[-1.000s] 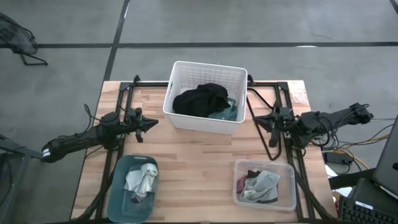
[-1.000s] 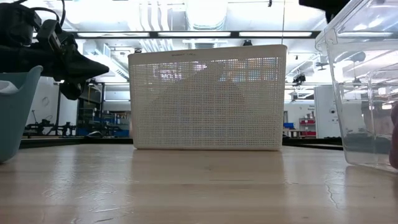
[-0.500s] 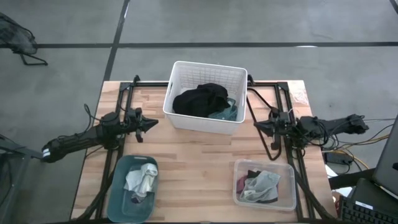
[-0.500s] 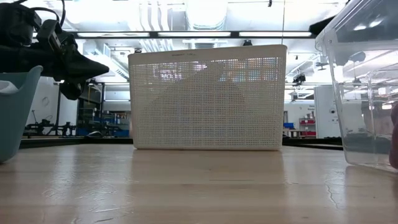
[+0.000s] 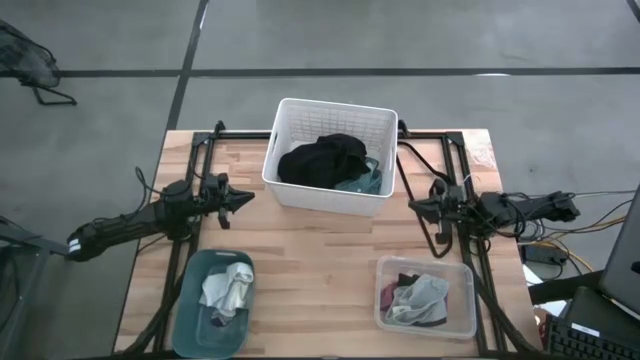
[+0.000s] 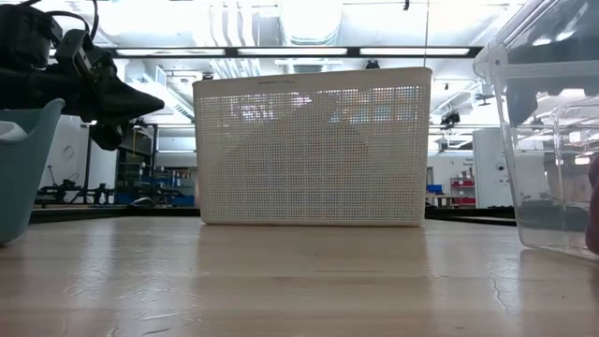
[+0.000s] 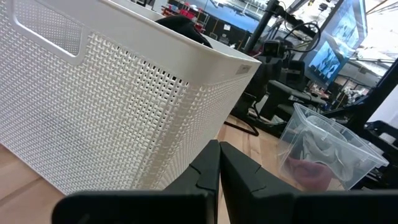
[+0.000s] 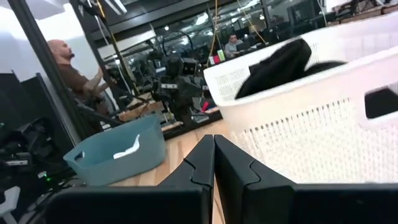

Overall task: Pick & Place Cloths
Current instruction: Return to Home Position

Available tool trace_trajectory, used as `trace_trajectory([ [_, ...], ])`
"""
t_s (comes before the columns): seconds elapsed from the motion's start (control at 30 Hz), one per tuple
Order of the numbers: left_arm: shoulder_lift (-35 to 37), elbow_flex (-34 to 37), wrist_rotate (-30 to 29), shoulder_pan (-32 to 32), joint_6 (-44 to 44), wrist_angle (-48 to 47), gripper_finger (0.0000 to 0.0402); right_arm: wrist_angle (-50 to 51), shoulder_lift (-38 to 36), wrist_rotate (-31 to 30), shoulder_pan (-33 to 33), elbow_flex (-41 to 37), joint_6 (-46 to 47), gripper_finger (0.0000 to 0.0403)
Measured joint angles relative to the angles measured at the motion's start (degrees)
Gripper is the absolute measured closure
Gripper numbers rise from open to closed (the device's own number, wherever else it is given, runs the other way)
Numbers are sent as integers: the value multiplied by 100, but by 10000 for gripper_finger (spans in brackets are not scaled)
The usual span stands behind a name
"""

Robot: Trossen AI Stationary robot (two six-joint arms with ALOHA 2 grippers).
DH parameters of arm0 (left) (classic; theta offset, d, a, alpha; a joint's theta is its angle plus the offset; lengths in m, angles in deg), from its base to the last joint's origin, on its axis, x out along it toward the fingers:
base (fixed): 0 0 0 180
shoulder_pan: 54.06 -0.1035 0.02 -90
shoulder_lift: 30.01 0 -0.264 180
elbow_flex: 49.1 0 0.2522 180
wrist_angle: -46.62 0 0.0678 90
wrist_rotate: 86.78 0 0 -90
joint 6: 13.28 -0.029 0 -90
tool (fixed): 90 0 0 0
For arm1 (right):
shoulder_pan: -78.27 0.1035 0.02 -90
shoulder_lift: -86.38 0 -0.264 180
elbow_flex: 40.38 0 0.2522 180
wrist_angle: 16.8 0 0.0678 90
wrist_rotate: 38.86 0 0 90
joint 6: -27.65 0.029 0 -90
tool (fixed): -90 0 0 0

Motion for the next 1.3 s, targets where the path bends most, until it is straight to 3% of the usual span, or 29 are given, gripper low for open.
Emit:
trace_trajectory([
  [1.3, 1, 0, 2, 0, 0, 2, 388, 47, 89, -120, 1, -129, -10, 394],
])
